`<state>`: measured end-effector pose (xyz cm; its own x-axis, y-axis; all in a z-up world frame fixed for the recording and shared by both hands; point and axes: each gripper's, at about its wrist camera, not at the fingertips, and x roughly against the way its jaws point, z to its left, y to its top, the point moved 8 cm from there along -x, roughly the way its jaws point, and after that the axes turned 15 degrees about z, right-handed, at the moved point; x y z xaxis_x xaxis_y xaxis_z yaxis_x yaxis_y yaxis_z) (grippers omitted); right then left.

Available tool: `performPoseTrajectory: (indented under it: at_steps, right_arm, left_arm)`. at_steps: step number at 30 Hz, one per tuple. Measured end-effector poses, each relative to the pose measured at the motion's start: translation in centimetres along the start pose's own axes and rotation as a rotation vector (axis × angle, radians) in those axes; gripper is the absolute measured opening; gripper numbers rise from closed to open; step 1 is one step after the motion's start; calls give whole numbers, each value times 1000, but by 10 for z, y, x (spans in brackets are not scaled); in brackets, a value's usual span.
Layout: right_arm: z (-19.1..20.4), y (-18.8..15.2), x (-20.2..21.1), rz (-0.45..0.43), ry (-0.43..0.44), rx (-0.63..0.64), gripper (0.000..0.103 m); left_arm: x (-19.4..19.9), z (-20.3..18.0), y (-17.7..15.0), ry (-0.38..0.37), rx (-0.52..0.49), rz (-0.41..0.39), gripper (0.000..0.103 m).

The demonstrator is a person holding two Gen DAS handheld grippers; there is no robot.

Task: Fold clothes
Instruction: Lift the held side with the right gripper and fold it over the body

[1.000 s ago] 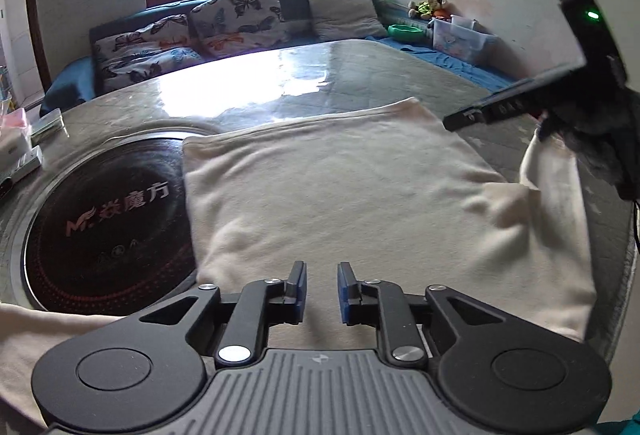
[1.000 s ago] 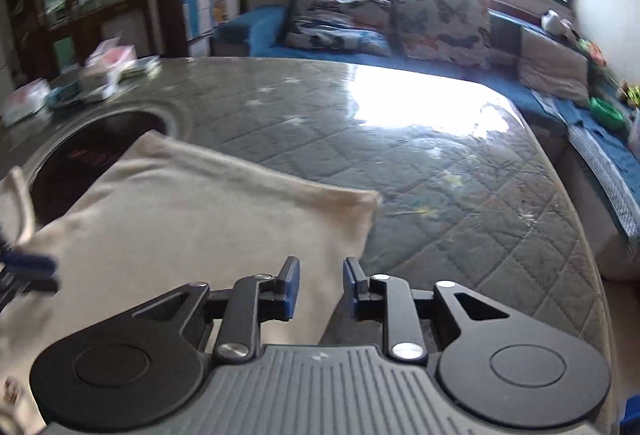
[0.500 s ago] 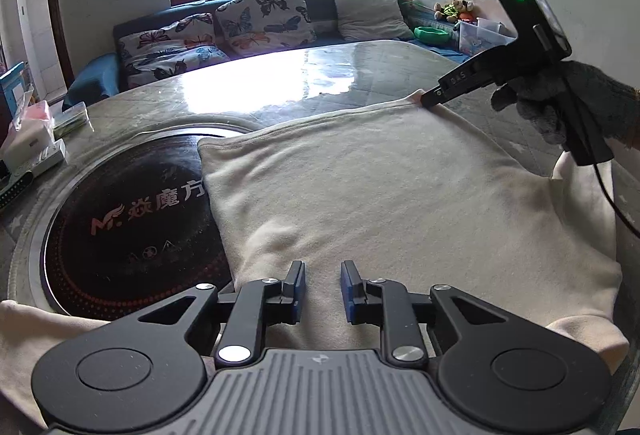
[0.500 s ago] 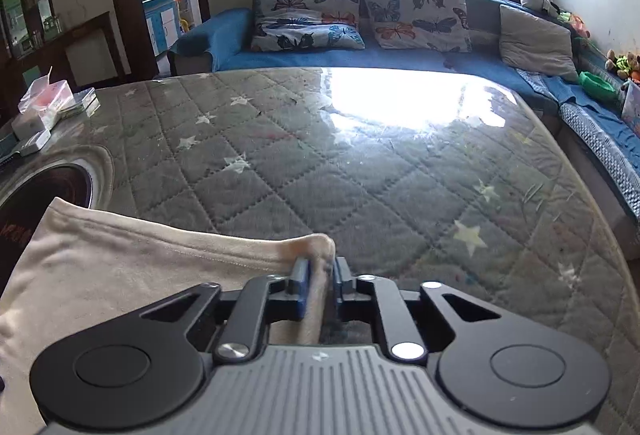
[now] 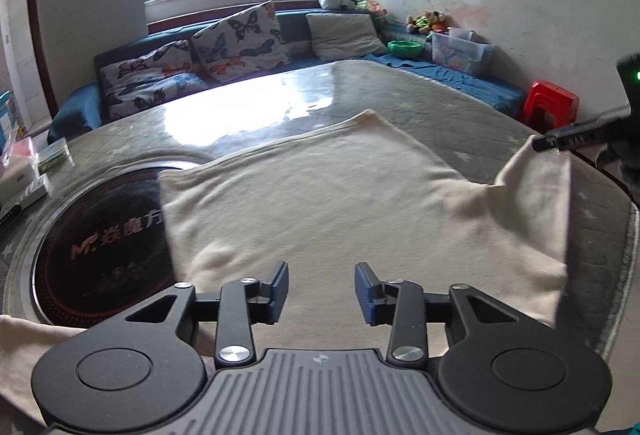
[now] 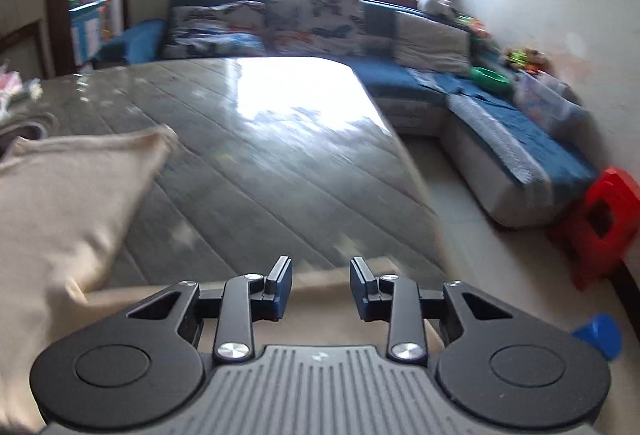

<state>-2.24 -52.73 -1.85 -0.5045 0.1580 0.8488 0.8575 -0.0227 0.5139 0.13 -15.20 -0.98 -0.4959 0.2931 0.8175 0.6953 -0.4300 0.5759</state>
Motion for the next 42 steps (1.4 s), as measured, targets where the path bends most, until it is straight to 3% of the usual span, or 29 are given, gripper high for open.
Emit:
performPoseTrajectory:
  at_steps: [6, 11, 14, 16, 18, 24, 33, 42]
  right_arm:
    - [-42, -43, -2, -1, -20, -159, 36]
    - [-56, -48, 0, -36, 14, -274, 35]
    - [-55, -48, -4, -44, 29, -292, 32]
    - [-54, -47, -5, -53, 36, -297, 13]
    - [-55, -47, -2, -65, 43, -311, 7]
    - [-63, -44, 21, -144, 42, -327, 5]
    - [-72, -60, 7, -95, 64, -384, 5]
    - [-63, -25, 78, -224, 158, -333, 5]
  left_arm:
    - [1, -28, -5, -18, -40, 5, 47]
    - [0, -44, -10, -25, -58, 16, 48]
    - [-1, -50, -10, -24, -72, 24, 48]
    - [-1, -56, -9, -24, -83, 25, 48]
    - [0, -62, -6, -27, -96, 17, 48]
    - [-3, -88, 4, -57, -148, -3, 48]
    - [-21, -126, 6, -87, -250, -1, 48]
    - [-24, -126, 7, -110, -228, -9, 48]
